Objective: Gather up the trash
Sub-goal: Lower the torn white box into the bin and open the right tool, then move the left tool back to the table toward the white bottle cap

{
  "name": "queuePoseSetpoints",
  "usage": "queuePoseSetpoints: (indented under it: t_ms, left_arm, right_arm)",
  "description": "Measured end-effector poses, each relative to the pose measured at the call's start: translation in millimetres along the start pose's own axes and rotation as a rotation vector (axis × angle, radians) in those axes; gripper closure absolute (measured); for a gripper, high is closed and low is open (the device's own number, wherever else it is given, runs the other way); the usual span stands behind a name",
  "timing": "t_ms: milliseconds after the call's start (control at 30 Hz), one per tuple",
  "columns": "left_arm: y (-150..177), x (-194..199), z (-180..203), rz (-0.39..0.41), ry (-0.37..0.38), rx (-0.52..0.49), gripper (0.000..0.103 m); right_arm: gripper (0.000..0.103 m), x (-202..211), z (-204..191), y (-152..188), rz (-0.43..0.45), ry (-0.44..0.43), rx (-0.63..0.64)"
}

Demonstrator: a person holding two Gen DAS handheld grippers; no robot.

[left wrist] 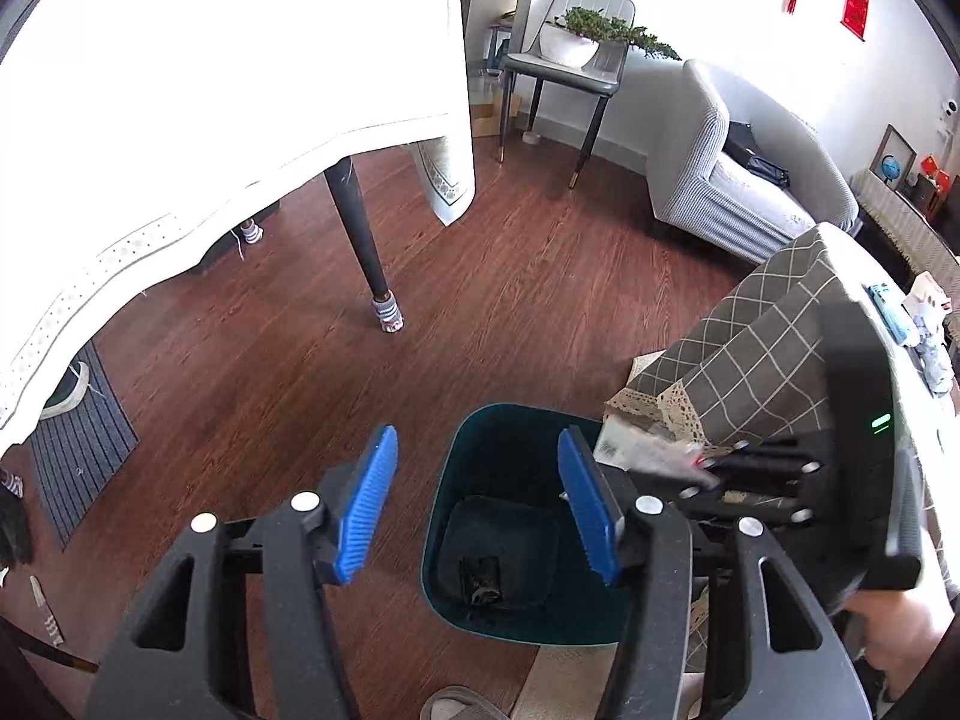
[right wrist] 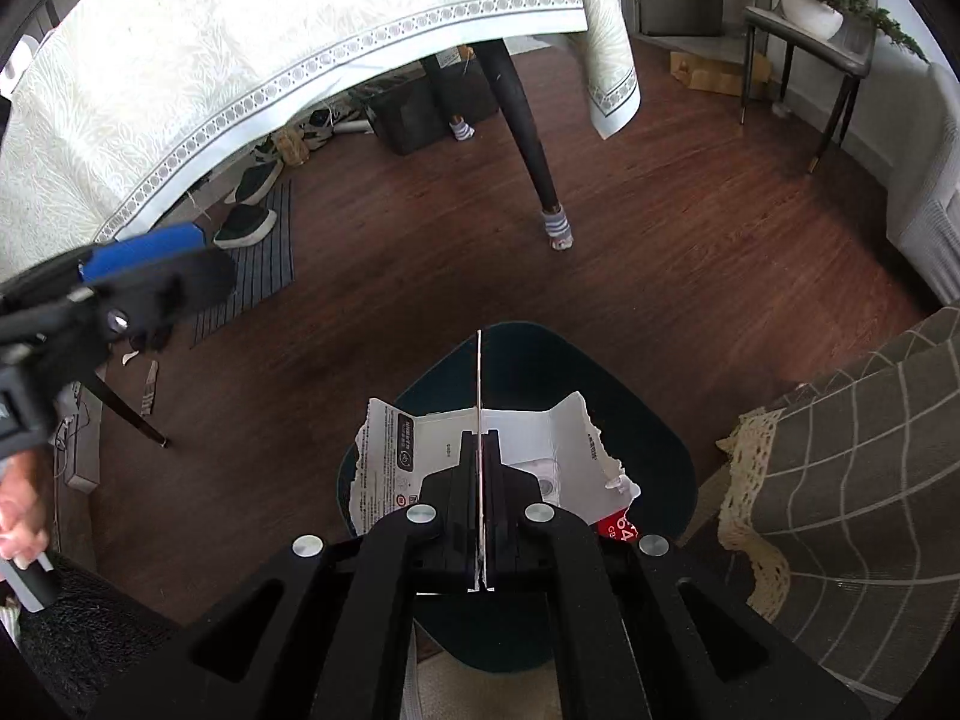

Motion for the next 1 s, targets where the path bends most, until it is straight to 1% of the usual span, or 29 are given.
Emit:
queuePoseSetpoints:
  t_ms: [133,267,433,567,667,767,1000]
  left_arm:
    - [-9,13,4,0.035,0.011,-0.011,0.048]
    - [-16,24,5,0.061,0.029,0.008,0.048]
    - [-29,37,11,0.09,0.06,0.04,0.048]
    - [-40,47,22,0.127,0.077,0.032,0.048]
    - [-44,54,31,0.146,0.086,0.01,0.047]
    - [-47,60,39,0.159,0.093,-0.004,0.047]
    - [-65,79,44,0.228,0.113,0.012,0.045]
  right_arm:
    - [0.101,-20,-6,11,-0.059,0.01,0.019]
    - [0.1,-34,-10,21,-0.118,0.017,0.026]
    - [0.1,-43,-14,33,-0.156,0.038,0.039]
    - [0.099,-40,-11,38,-0.165,0.047,0.042]
    - [0.099,-36,-7,38,-0.153,0.045,0.035]
    - [0.099,-24,-8,33,-0.115,0.026,0.024]
    - [0.099,23,-15,9,0.016,-0.011,0.031]
Point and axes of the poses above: each gripper's, at about its wrist camera, not at the fingertips, and x roughly against the way its jaws point, z to its right, y to its underside, the point moved 4 cm from there along -x, roughly the way its jaws point, and after that the axes turned 13 degrees about z, right-handed, at the moved point
